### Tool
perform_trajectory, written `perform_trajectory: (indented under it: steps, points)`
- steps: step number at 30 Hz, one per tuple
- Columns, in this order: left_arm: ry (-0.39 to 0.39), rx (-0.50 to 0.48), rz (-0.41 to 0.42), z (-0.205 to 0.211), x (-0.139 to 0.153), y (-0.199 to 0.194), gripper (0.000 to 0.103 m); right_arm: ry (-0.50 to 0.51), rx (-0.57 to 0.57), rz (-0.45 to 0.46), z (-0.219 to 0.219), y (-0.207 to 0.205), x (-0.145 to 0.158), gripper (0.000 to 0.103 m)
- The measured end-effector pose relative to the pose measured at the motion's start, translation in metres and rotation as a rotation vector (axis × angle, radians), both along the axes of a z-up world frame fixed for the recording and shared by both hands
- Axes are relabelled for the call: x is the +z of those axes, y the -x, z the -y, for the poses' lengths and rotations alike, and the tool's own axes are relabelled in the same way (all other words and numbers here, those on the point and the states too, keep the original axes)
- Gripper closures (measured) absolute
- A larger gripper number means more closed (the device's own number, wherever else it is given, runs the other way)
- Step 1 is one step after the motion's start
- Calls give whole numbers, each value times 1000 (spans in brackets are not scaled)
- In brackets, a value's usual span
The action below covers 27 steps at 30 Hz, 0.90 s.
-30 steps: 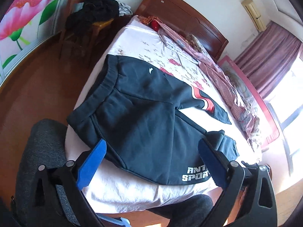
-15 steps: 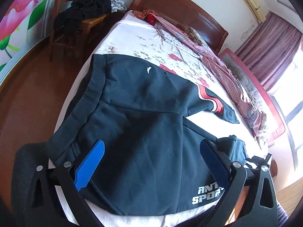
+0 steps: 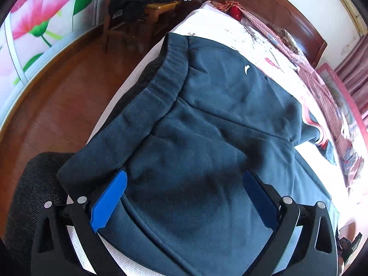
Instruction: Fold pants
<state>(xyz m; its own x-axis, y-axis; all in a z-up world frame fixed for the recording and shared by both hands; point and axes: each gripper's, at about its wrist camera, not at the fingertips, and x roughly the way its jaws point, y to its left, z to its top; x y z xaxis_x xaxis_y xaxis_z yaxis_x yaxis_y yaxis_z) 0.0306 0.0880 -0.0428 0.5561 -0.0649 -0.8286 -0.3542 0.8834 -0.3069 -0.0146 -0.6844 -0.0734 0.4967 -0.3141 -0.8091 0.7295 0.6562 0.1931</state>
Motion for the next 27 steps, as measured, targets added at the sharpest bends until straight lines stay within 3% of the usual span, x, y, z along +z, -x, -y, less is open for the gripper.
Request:
perform_trajectory:
  steps: [3, 7, 10, 12, 16, 18, 21, 25, 27]
  points:
    - [-37, -28, -4, 4, -1, 1, 2, 8, 6, 58, -7, 6, -20, 89]
    - [-19, -23, -2, -4, 3, 0, 2, 29, -12, 14, -10, 2, -17, 78]
    - [-19, -20, -12, -3, 5, -2, 3, 186, -49, -97, -20, 3, 6, 70]
    - [-21, -34, -15, -3, 8, -3, 3, 224, -53, -45, -34, 12, 26, 70]
    - [-1, -48, -4, -10, 16, 1, 2, 149, 29, 135, -74, 26, 47, 70]
    - [1, -77, 3, -14, 20, 2, 2, 153, 48, 118, -91, 18, 43, 60]
    - [14, -105, -4, -27, 24, 4, 2, 124, 140, 25, -132, -23, 22, 58]
    - [36, -91, 51, -55, 37, 14, 2, 140, 304, 80, -216, -45, 34, 58]
    - [38, -98, 82, -72, 43, 15, 2, 58, 417, 128, -259, -50, 36, 58]
